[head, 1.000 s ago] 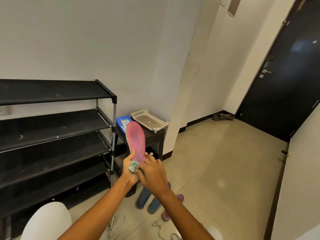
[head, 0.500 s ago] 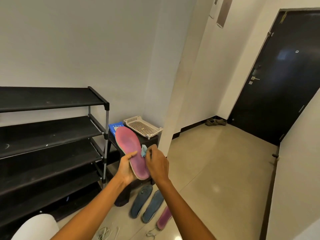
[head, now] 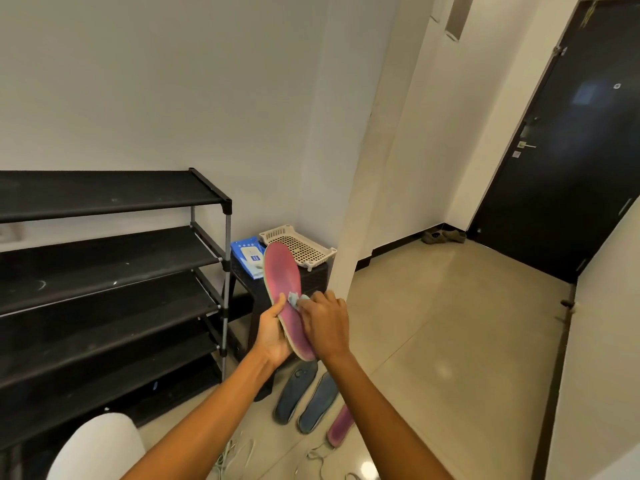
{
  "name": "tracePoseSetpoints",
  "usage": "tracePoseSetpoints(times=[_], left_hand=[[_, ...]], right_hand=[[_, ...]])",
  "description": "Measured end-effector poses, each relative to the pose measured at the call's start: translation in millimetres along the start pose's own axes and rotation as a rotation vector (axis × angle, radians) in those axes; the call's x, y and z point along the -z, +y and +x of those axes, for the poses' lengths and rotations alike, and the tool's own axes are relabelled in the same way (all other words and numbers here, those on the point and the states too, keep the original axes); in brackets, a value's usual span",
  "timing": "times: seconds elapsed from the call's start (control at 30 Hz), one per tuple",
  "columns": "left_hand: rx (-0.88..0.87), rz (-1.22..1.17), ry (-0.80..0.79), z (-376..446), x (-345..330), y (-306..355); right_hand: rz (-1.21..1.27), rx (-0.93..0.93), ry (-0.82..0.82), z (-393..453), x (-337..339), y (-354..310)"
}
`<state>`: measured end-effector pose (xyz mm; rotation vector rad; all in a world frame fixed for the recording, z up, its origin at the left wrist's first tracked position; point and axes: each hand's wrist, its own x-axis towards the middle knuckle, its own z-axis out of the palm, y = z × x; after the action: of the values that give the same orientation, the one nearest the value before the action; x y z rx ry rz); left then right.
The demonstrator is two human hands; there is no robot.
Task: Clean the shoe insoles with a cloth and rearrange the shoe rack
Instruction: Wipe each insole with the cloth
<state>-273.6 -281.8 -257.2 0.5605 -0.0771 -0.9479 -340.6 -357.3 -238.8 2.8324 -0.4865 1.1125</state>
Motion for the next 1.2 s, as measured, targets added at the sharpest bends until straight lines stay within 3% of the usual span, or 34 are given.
tracePoseSetpoints(times=[0.1, 0.17, 0.23, 0.3, 0.37, 0.43, 0.53, 0.7, 0.77, 0.9, 0.97, 1.07, 1.2], left_hand=[[0.010, -0.010, 0.003, 7.1, 4.1, 4.5], [0.050, -0.003, 0.015, 11.5, 13.1, 7.5], [0.067, -0.013, 0.024, 13.1, 19.1, 6.4], [0.064, 0.002, -0.007, 11.3, 14.8, 3.9], [0.050, 0.055, -0.021, 7.4, 5.6, 1.4], [0.062, 0.124, -0.033, 5.8, 0.7, 1.4], [0.039, 0.137, -0.055, 5.9, -4.6, 2.7], [0.012, 0.100, -0.161, 14.2, 4.8, 7.3], [0.078, 0.088, -0.173, 14.4, 14.2, 8.5], [0.110, 0.039, -0.119, 15.6, 24.8, 8.9], [0.082, 0.049, -0.131, 14.6, 20.5, 6.5], [0.046, 0.084, -0.154, 5.0, 3.9, -3.6], [0.035, 0.025, -0.121, 3.5, -0.2, -2.0]], right_hand=[[0.210, 0.012, -0.067, -9.8, -2.1, -10.6], [0.330, 0.143, -0.202, -22.8, 0.6, -18.5], [0.343, 0.282, -0.238, -27.1, 2.2, -15.2], [0.360, 0.187, -0.159, -16.7, 3.8, -6.4], [0.405, -0.083, -0.002, -0.3, 8.6, 3.7], [0.411, -0.251, 0.019, 14.1, 12.3, 12.6], [0.385, -0.182, -0.114, 18.7, 6.3, 11.6], [0.485, -0.037, -0.136, -14.0, 1.8, -9.9], [0.419, 0.148, -0.149, -29.5, -1.3, -6.5], [0.269, 0.248, -0.297, -36.5, 1.8, 2.1], [0.164, 0.232, -0.369, -28.3, 1.7, 7.0], [0.121, 0.033, -0.447, 1.1, 2.2, 19.1], [0.320, 0.000, -0.452, 11.4, 8.5, 18.6]])
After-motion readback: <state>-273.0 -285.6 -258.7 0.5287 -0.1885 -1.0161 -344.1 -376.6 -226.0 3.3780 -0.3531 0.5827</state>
